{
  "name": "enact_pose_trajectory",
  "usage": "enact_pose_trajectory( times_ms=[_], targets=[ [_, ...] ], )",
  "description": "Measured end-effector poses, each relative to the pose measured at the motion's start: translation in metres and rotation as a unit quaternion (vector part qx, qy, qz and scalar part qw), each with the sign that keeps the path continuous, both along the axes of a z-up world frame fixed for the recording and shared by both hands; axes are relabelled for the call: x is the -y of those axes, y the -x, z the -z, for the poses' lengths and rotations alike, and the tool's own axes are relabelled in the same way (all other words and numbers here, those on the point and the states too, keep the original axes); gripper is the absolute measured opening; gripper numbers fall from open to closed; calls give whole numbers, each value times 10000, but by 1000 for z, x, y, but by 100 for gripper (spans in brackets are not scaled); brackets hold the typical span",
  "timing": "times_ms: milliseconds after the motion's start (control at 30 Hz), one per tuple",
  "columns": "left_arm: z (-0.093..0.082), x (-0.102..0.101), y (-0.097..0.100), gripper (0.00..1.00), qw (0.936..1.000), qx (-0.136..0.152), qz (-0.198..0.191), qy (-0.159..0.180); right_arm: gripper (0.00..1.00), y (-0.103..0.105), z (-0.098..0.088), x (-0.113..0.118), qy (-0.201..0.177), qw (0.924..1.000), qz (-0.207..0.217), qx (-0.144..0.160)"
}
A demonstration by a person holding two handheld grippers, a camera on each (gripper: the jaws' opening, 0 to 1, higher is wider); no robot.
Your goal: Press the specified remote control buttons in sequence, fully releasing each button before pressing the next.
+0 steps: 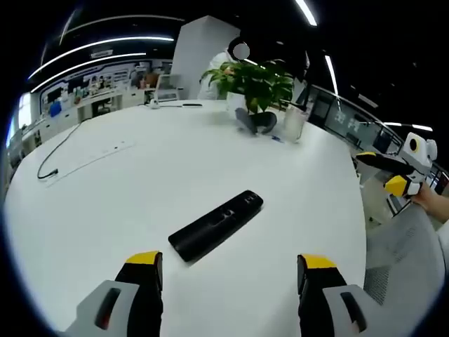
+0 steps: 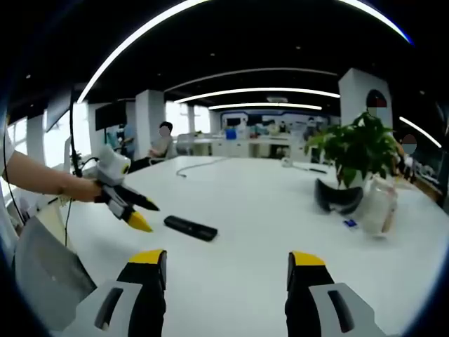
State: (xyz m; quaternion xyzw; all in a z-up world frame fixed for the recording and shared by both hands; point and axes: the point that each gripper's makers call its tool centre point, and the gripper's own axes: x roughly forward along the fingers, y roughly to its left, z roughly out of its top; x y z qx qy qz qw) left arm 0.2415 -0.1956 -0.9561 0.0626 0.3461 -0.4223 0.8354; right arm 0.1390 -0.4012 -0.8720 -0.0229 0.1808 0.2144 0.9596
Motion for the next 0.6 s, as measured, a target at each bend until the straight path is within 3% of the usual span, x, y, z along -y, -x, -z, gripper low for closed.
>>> enact_pose_trajectory(
  times_ms=[267, 500, 600],
  targets=[
    [8, 5, -12, 77, 9982, 40, 431, -421, 68, 0, 0, -2, -33, 10000, -22, -6],
    [18, 8, -21, 72, 9853, 128, 1261, -1145, 66, 0, 2, -3, 1, 10000, -59, -51],
    [19, 11, -26, 71, 9834, 107, 1342, -1215, 66, 0, 2, -3, -6, 10000, -47, -62]
  ],
)
